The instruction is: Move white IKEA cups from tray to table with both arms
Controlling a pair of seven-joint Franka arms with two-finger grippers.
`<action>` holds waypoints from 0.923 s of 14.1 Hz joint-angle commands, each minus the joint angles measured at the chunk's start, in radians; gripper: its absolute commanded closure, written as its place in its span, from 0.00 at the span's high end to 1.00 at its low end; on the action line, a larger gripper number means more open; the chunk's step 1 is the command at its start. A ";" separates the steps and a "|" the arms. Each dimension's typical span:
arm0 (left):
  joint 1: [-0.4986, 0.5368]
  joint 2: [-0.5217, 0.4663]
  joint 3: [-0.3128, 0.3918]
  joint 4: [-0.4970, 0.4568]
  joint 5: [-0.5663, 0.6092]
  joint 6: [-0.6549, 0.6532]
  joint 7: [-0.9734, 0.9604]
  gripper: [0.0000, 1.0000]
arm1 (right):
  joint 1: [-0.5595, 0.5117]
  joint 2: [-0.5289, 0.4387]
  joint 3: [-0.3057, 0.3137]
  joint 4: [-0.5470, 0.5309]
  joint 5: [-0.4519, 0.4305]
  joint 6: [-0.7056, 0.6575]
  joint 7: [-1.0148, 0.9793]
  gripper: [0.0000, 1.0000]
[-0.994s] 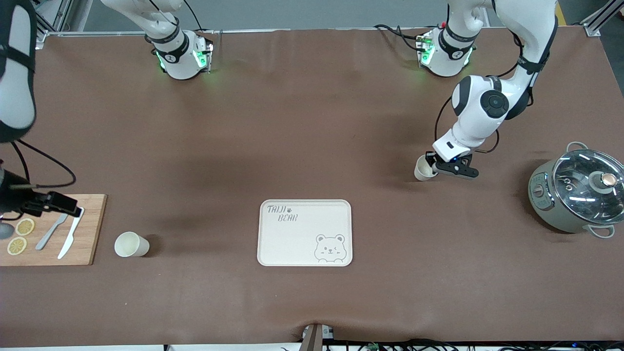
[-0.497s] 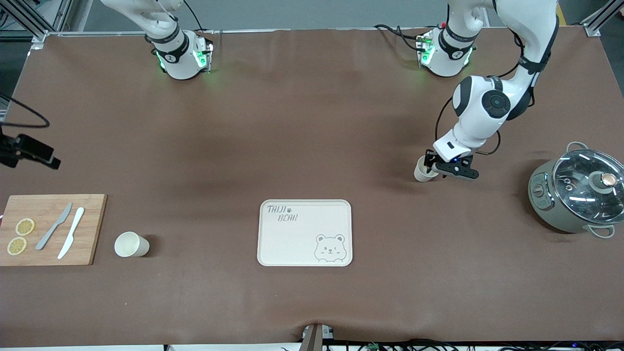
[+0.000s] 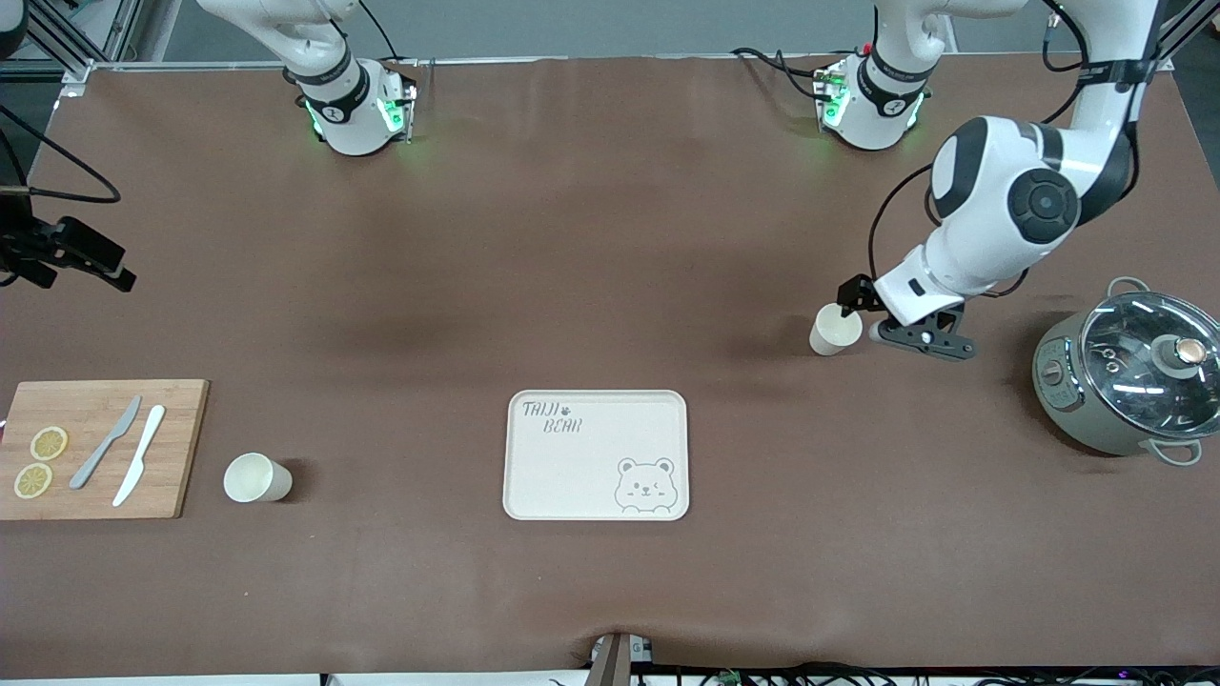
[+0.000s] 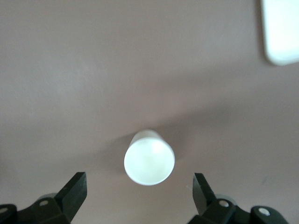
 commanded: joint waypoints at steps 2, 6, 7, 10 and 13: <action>-0.010 0.159 -0.004 0.244 -0.015 -0.074 -0.075 1.00 | -0.005 -0.026 0.004 -0.021 -0.018 0.002 0.019 1.00; 0.010 0.191 0.005 0.391 -0.013 -0.106 -0.116 1.00 | 0.003 -0.015 0.006 0.040 -0.017 -0.045 0.017 1.00; 0.018 0.190 0.014 0.426 -0.009 -0.132 -0.115 1.00 | 0.003 -0.009 0.006 0.061 -0.017 -0.052 0.017 1.00; 0.041 0.174 0.020 0.584 0.106 -0.314 -0.106 1.00 | 0.014 0.017 0.009 0.112 -0.018 -0.081 0.017 1.00; 0.043 0.144 0.045 0.671 0.120 -0.459 -0.099 1.00 | 0.026 0.089 0.009 0.229 -0.020 -0.168 0.019 1.00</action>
